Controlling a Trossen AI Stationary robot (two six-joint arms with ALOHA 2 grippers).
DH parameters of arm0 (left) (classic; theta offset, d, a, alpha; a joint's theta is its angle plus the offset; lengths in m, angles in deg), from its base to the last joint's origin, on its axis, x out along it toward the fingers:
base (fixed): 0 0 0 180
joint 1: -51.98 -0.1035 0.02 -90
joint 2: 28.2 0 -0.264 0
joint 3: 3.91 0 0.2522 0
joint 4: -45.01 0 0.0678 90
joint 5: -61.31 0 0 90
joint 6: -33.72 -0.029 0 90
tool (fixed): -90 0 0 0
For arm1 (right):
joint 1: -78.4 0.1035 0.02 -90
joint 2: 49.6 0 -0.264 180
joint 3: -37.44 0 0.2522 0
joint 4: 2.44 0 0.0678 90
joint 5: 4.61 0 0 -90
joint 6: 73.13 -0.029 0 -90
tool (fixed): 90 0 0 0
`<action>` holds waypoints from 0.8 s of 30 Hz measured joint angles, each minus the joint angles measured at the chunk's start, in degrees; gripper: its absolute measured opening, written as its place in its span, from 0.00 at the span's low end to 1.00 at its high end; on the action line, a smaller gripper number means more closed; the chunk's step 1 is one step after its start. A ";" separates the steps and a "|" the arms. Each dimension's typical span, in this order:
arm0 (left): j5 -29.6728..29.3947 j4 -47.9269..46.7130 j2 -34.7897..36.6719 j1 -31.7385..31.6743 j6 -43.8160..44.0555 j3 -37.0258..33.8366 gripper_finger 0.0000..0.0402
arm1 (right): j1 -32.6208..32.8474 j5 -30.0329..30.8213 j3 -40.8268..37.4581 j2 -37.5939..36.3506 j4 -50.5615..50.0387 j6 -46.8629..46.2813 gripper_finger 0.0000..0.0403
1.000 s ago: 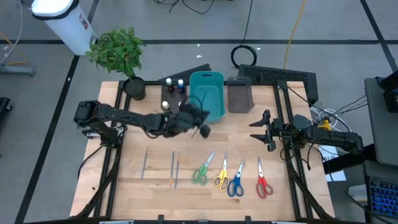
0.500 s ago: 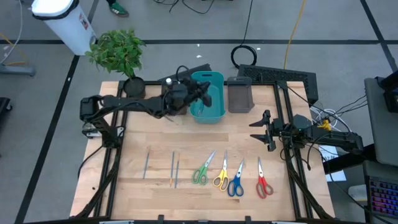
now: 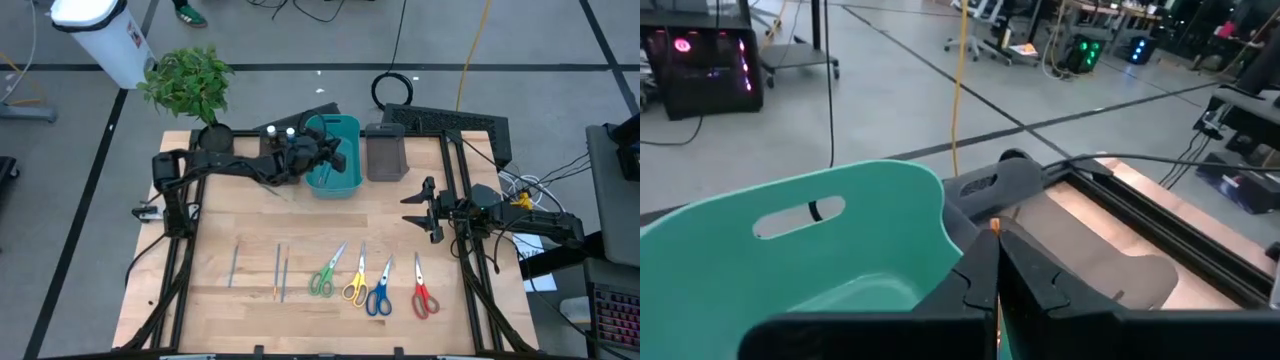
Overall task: Pick & Place Paint Supplies
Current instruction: Put the blue paint brush into the blue bin
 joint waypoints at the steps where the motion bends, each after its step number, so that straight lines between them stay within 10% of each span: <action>1: 0.15 0.04 -0.02 -0.01 0.18 0.00 0.01 | -0.02 0.00 -0.02 0.00 0.00 0.00 0.53; 15: -5.14 -0.36 -0.03 -0.01 -1.91 0.00 0.24 | -0.01 0.00 -0.02 0.00 0.00 0.00 0.53; 24: 7.35 -9.01 10.28 2.70 -22.43 0.09 0.50 | 0.00 0.00 -0.01 0.00 0.00 0.00 0.53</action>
